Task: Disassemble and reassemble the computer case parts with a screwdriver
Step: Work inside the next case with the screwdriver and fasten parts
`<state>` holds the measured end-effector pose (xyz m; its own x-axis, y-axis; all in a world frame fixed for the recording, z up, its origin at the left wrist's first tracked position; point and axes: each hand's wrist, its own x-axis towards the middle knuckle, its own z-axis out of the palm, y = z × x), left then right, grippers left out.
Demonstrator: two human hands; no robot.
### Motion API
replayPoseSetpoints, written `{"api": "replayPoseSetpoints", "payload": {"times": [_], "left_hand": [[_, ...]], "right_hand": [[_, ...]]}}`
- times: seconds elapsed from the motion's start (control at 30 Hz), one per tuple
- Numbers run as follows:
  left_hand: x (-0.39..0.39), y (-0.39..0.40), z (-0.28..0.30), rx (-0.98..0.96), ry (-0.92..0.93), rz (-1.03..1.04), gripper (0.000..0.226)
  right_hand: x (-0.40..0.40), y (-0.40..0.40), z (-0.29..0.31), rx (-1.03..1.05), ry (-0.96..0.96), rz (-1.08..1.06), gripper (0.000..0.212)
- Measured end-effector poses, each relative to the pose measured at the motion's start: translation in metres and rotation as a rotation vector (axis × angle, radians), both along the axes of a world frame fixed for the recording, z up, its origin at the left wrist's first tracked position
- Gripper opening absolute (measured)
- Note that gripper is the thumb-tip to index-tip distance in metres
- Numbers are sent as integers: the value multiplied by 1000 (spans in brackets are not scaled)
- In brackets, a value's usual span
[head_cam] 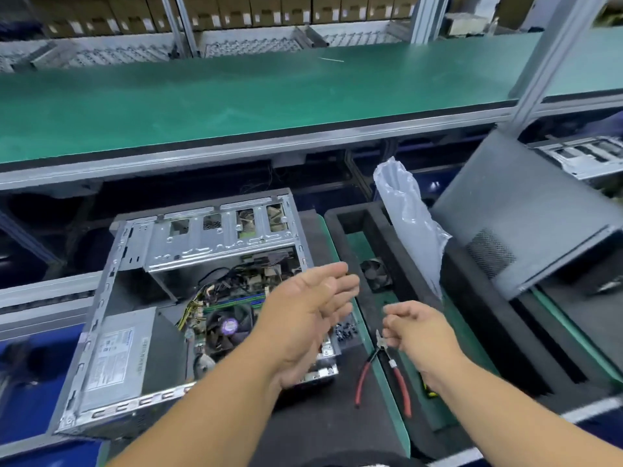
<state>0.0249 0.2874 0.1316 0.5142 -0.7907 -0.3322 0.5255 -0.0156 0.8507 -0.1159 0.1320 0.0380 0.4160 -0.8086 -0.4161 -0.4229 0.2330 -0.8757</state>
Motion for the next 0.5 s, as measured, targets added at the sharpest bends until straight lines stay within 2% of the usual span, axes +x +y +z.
{"api": "replayPoseSetpoints", "payload": {"times": [0.1,0.17,0.27,0.4,0.5], "left_hand": [[-35,-19,-10,40,125,-33,30],[-52,-24,-18,84,153,-45,32],[-68,-24,-28,154,162,-56,35],[-68,-19,-29,187,131,-89,39],[-59,-10,-18,199,-27,-124,37]], "right_hand": [[-17,8,-21,-206,262,102,9],[-28,14,-34,-358,508,284,21],[-38,21,-48,-406,669,432,22],[-40,16,-40,-360,670,384,11],[-42,13,-8,-264,475,189,10]]}}
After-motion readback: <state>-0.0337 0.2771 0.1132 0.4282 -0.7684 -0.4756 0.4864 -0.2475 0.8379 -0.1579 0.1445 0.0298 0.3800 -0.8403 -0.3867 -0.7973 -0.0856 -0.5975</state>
